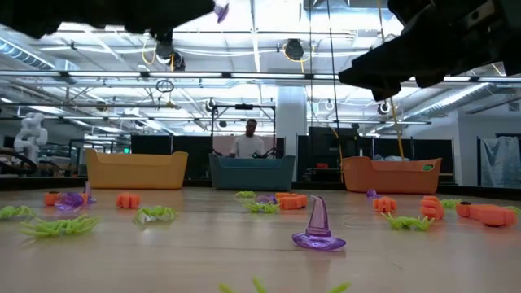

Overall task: Sort Halloween decoration
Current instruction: Put the violet witch hat toy into the orange bin

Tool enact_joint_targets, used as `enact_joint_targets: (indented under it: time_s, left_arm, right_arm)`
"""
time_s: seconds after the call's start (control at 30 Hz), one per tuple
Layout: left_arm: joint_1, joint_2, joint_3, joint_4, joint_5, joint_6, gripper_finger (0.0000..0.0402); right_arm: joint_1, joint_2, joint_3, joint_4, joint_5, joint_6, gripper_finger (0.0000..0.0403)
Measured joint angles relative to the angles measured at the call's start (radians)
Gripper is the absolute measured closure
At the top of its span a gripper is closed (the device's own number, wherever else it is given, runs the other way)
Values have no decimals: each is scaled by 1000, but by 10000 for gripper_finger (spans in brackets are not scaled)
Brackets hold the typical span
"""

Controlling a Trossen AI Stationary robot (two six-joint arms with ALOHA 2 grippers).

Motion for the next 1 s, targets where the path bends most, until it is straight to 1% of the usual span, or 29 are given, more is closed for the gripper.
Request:
enact_joint_targets:
  time_s: [0.17,0.3,0.77,0.87,1.0]
  left_arm:
    - [-11,99,-25,182,-10,-29,402]
    - [-15,143,-25,259,-9,-37,402]
    - [-17,147,-24,288,-5,-38,402]
    - [-17,147,-24,285,3,18,401]
    - [-17,147,-24,269,40,160,402]
  right_arm:
    - [0,0,0,0,3,-4,268]
    - [0,0,0,4,4,-4,268]
    - [0,0,0,3,3,-2,268]
    - [0,0,0,3,3,-3,268]
    - [0,0,0,3,2,-3,268]
